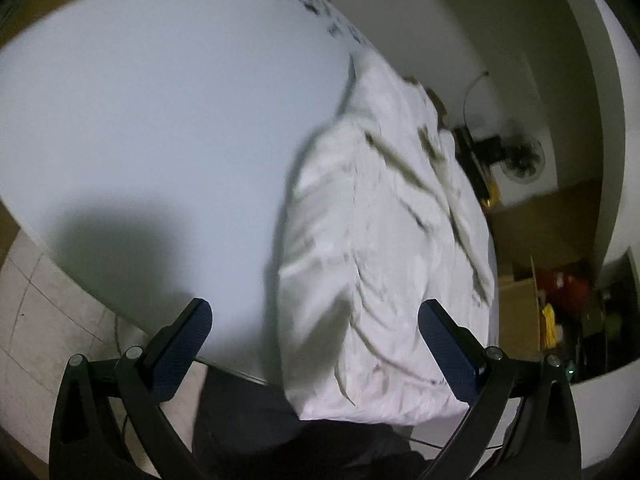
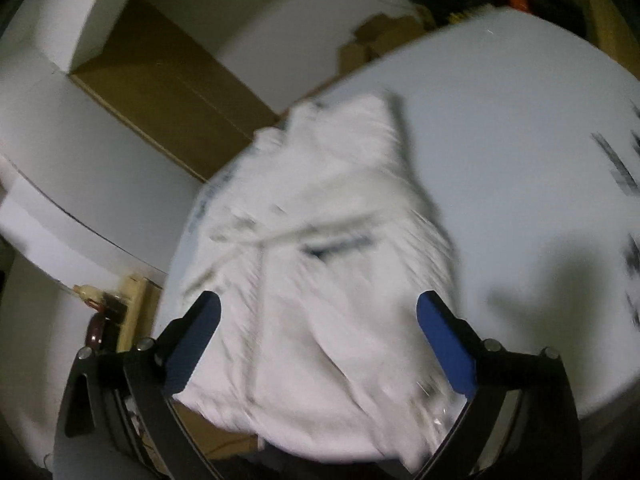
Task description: Fold large clothes
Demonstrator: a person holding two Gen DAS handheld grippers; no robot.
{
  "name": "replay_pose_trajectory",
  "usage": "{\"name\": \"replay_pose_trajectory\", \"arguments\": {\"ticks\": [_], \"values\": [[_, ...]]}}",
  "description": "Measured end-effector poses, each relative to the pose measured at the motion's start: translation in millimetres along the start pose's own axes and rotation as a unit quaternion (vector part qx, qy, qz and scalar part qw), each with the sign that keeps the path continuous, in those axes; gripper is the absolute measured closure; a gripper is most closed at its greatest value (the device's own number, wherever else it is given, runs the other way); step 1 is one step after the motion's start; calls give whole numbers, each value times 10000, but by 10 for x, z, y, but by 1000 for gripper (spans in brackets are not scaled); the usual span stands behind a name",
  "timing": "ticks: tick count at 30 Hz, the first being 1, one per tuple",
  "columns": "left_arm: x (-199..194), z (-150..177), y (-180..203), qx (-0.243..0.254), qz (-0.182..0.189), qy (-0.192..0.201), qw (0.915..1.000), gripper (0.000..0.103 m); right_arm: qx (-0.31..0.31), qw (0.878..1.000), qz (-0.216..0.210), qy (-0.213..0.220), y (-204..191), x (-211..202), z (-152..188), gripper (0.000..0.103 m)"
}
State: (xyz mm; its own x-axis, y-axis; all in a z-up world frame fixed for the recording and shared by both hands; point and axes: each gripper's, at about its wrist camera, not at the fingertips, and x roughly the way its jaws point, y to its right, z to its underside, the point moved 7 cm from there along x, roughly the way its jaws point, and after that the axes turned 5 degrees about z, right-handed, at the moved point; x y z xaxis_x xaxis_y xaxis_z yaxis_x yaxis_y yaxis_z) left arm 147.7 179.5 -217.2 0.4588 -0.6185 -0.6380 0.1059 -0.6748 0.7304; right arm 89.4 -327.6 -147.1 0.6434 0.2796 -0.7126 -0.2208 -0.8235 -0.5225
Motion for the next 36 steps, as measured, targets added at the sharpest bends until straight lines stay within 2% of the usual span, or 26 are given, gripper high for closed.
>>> {"name": "replay_pose_trajectory", "arguments": {"ticks": [6, 13, 16, 23, 26, 31, 36], "values": [[312, 110, 118, 103, -6, -319, 9994, 0, 402, 9978, 294, -440, 598, 179, 200, 4], [438, 59, 165, 98, -43, -390, 9992, 0, 770, 9921, 367, -915, 891, 543, 283, 6], [466, 34, 187, 132, 70, -448, 9989, 0, 666, 9930, 291, -931, 833, 616, 255, 6], [649, -11, 332, 165, 447, -686, 9965, 0, 696, 9913, -177, -1103, 650, 790, 207, 6], [730, -62, 385, 226, 634, -792, 9946, 0, 689, 9911, -248, -1108, 588, 841, 183, 1], [827, -172, 411, 2, 1025, -913, 9905, 0, 641, 9881, -482, -1314, 475, 914, 215, 0], [908, -196, 480, 57, 969, -946, 9908, 1, 635, 9846, -712, -1465, 377, 1006, 213, 0]]}}
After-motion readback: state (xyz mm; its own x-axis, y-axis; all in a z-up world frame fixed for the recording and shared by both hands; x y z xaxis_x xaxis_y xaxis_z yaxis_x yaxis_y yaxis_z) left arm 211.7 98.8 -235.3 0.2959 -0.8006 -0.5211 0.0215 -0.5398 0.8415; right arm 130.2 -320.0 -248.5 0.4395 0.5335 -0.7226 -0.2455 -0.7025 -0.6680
